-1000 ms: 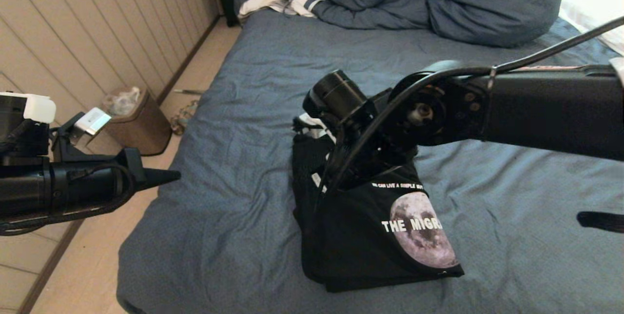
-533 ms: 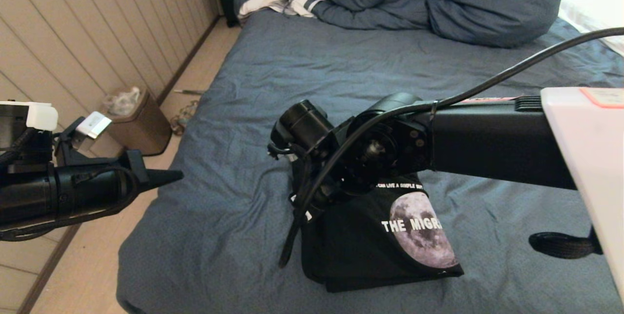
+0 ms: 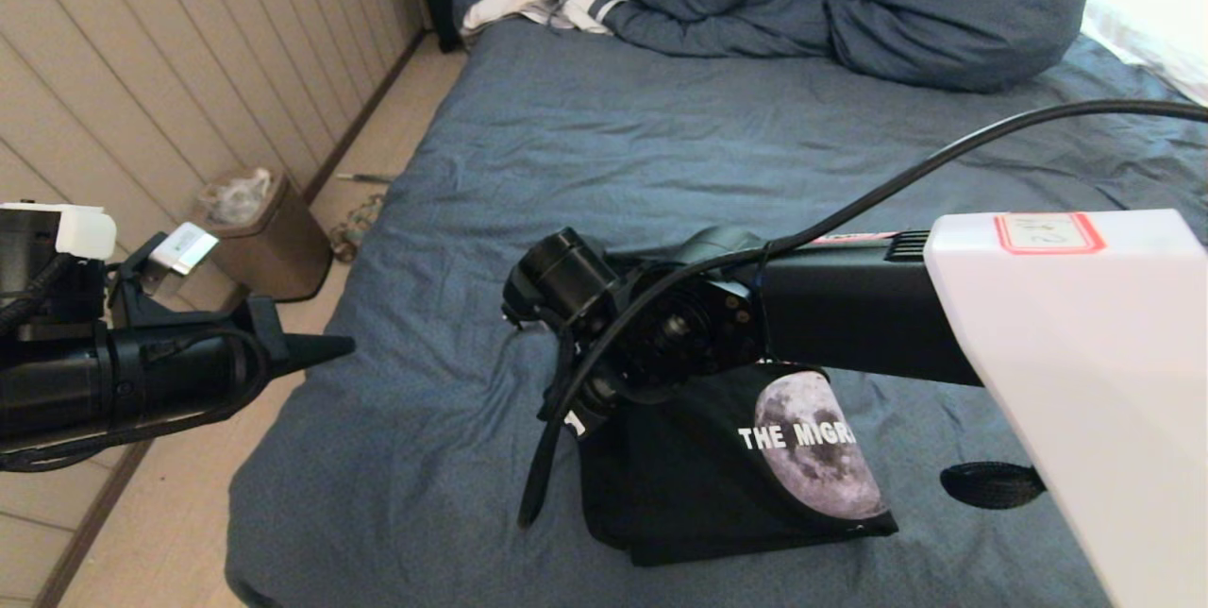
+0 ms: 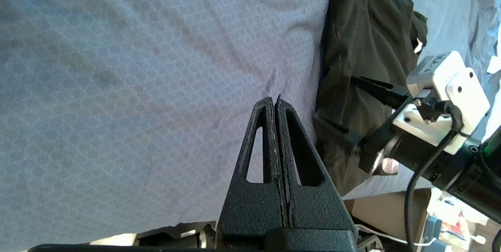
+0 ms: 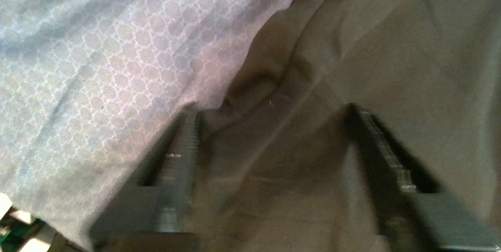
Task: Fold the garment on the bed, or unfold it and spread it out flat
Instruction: Unford the black T-shirt
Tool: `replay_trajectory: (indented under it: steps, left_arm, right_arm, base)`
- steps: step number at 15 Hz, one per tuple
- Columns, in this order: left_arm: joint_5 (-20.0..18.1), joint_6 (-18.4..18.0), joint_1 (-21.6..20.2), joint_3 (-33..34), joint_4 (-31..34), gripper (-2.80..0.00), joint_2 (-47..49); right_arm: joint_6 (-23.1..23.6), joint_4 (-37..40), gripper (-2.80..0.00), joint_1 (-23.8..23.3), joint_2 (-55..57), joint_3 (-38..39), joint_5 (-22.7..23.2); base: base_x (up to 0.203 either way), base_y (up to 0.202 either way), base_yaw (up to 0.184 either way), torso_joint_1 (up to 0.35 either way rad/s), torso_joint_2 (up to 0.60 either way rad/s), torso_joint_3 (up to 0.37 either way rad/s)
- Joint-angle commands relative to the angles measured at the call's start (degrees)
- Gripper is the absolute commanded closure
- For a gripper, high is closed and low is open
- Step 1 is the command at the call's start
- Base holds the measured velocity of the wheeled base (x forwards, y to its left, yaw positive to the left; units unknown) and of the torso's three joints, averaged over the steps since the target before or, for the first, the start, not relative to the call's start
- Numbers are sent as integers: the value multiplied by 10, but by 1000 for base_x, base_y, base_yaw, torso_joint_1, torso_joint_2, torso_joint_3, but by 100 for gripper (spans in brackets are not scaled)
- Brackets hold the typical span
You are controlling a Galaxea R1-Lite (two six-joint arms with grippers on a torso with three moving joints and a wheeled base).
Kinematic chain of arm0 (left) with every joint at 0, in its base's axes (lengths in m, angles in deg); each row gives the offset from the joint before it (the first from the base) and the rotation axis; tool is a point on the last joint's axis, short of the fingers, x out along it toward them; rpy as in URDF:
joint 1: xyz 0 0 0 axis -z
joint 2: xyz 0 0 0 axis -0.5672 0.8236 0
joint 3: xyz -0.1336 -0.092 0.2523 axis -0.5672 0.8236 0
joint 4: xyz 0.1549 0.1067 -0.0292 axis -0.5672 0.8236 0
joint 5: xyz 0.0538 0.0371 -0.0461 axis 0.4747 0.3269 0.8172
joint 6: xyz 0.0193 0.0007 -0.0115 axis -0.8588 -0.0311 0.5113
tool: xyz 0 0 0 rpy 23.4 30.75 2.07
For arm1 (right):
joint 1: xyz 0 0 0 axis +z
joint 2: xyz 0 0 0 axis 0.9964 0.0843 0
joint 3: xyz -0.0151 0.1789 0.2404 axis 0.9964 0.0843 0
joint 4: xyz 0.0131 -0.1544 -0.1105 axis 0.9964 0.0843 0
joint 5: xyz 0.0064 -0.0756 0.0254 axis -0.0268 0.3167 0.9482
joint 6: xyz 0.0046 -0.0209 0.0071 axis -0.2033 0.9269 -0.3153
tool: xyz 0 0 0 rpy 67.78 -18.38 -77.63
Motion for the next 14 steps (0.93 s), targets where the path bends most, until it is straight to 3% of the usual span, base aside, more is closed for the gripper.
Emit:
replay_trajectory:
  steps: [1, 8, 14]
  left_arm:
    - [-2, 2, 0, 0, -1, 0, 0]
    - [-12, 3, 0, 1, -1, 0, 2]
    - [-13, 5, 0, 2, -1, 0, 4]
  right_arm:
    - [1, 1, 0, 0, 1, 0, -3]
    - [-2, 5, 0, 0, -12, 2, -10]
    - [-3, 7, 0, -21, -90, 3, -19]
  base:
    - [0, 0, 0, 0, 0, 0]
    - [0, 0, 0, 0, 0, 0]
    - [0, 0, 0, 0, 0, 0]
